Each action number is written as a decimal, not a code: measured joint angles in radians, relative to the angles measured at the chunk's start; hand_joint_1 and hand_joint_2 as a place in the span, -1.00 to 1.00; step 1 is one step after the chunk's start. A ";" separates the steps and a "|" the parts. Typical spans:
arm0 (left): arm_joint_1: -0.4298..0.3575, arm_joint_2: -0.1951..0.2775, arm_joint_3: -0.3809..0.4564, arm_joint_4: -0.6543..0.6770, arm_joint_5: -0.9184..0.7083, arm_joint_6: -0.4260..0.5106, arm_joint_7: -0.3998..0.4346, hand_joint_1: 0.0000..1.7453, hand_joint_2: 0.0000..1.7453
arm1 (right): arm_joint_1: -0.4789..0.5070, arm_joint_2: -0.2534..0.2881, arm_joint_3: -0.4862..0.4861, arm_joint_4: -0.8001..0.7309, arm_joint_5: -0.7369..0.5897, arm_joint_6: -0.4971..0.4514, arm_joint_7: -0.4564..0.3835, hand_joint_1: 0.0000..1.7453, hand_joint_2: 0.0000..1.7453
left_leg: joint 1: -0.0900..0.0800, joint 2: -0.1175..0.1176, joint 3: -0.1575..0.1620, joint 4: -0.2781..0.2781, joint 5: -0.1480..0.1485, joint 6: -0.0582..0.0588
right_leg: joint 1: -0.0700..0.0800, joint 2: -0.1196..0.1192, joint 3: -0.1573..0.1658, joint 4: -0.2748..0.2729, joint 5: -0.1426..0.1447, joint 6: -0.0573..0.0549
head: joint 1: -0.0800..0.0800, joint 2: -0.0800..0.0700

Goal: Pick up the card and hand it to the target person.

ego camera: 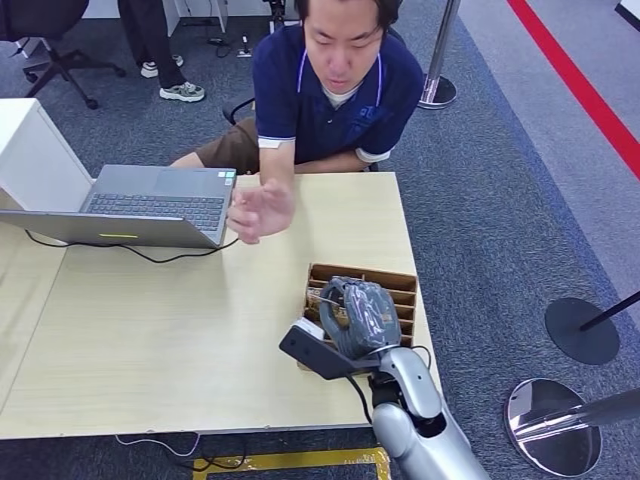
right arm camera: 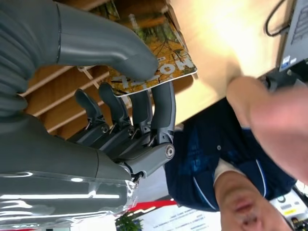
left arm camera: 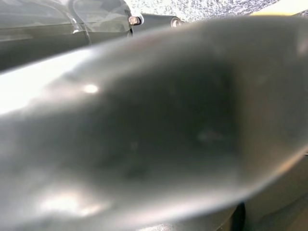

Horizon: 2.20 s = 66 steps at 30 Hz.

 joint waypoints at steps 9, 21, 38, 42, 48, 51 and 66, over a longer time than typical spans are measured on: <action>0.000 0.000 0.000 0.000 -0.002 0.000 0.000 -1.00 -1.00 | -0.001 0.000 0.000 0.001 -0.001 0.000 0.000 0.72 1.00 | 0.000 0.000 0.000 0.000 0.000 0.000 | 0.000 0.000 0.000 0.000 0.000 0.000 | 0.000 0.000; 0.000 0.000 0.000 0.000 -0.004 0.001 0.000 -1.00 -1.00 | -0.003 0.001 0.001 0.002 -0.004 0.001 -0.001 0.72 1.00 | 0.000 0.000 0.000 0.000 0.000 0.000 | 0.000 0.000 0.000 0.000 0.000 0.000 | 0.000 0.000; 0.000 0.000 0.000 0.000 -0.007 0.001 0.000 -1.00 -1.00 | -0.005 0.001 0.001 0.005 -0.008 0.002 -0.002 0.72 1.00 | 0.000 0.000 0.000 0.000 0.000 0.000 | 0.000 0.000 0.000 0.000 0.000 0.000 | 0.000 0.000; 0.000 0.000 0.000 0.000 -0.008 0.002 0.001 -1.00 -1.00 | -0.008 0.002 0.002 0.008 -0.013 0.004 -0.004 0.71 1.00 | 0.000 0.000 0.000 0.000 0.000 0.000 | 0.000 0.000 0.000 0.000 0.000 0.000 | 0.000 0.000; 0.000 0.000 0.000 0.000 -0.008 0.006 0.005 -1.00 -1.00 | -0.027 0.016 0.013 0.045 -0.045 0.010 -0.017 0.46 1.00 | 0.000 0.000 0.000 0.000 0.000 0.000 | 0.000 0.000 0.000 0.000 0.000 0.000 | 0.000 0.000; 0.000 0.000 0.000 0.000 -0.009 0.008 0.010 -1.00 -1.00 | -0.031 0.022 0.017 0.058 -0.052 0.010 -0.020 0.46 1.00 | 0.000 0.000 0.000 0.000 0.000 0.000 | 0.000 0.000 0.000 0.000 0.000 0.000 | 0.000 0.000; 0.000 0.001 0.000 0.000 -0.008 0.011 0.020 -1.00 -1.00 | -0.047 0.027 0.030 0.085 -0.065 0.009 -0.025 0.46 1.00 | 0.000 0.000 0.000 0.000 0.000 0.000 | 0.000 0.000 0.000 0.000 0.000 0.000 | 0.000 0.000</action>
